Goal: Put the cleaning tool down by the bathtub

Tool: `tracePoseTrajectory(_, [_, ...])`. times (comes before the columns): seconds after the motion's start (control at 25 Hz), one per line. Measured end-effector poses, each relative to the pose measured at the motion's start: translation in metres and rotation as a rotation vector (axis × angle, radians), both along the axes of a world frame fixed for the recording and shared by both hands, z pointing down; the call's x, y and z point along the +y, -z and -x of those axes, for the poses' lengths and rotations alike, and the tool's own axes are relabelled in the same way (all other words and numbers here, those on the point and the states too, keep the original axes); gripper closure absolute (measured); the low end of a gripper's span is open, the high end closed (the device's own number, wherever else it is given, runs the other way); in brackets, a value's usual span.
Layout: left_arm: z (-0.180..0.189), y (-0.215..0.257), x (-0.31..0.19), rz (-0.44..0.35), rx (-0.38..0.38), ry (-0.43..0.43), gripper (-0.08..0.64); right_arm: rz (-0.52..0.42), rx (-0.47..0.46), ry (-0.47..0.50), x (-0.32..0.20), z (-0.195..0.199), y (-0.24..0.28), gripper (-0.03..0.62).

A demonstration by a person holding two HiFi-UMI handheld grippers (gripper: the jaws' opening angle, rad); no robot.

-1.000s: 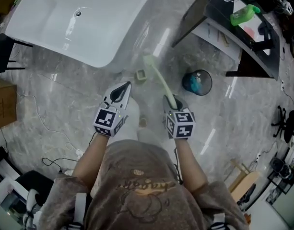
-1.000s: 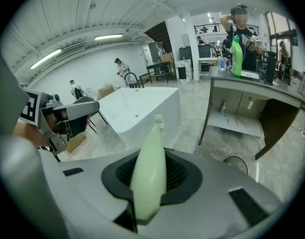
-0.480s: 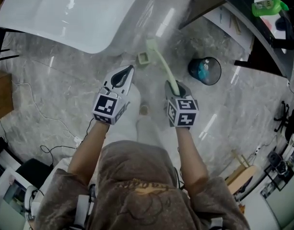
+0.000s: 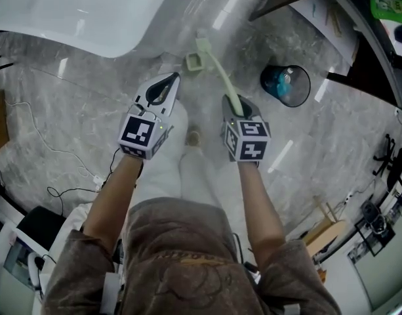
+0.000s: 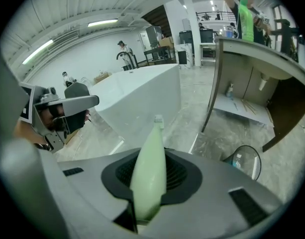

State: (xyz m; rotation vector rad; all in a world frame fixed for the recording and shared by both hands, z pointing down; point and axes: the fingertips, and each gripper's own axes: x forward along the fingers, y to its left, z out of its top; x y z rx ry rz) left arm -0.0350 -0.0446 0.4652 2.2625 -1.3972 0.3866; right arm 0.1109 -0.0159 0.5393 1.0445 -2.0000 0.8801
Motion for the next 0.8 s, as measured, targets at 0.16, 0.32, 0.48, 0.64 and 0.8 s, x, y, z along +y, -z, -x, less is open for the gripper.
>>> tracePoseTrajectory(0.16, [-0.003,-0.008,0.0,0.007,-0.002,-0.004,0.554,0.019,0.011,0.002,-0.001,-0.001,-0.012,0.515])
tracePoseTrajectory(0.32, [-0.005,-0.012,0.001,0.008,0.003,0.003,0.554,0.036,0.029,0.018,0.001,-0.001,-0.025,0.515])
tracePoseTrajectory(0.48, [-0.005,-0.017,0.004,0.014,0.004,0.007,0.554,0.06,0.042,0.026,0.006,-0.001,-0.038,0.515])
tracePoseTrajectory(0.64, [-0.004,-0.022,0.009,0.027,0.01,0.013,0.554,0.085,0.059,0.034,0.013,-0.001,-0.055,0.515])
tracePoseTrajectory(0.8, [-0.005,-0.027,0.011,0.032,0.013,0.009,0.555,0.11,0.083,0.044,0.014,-0.003,-0.071,0.515])
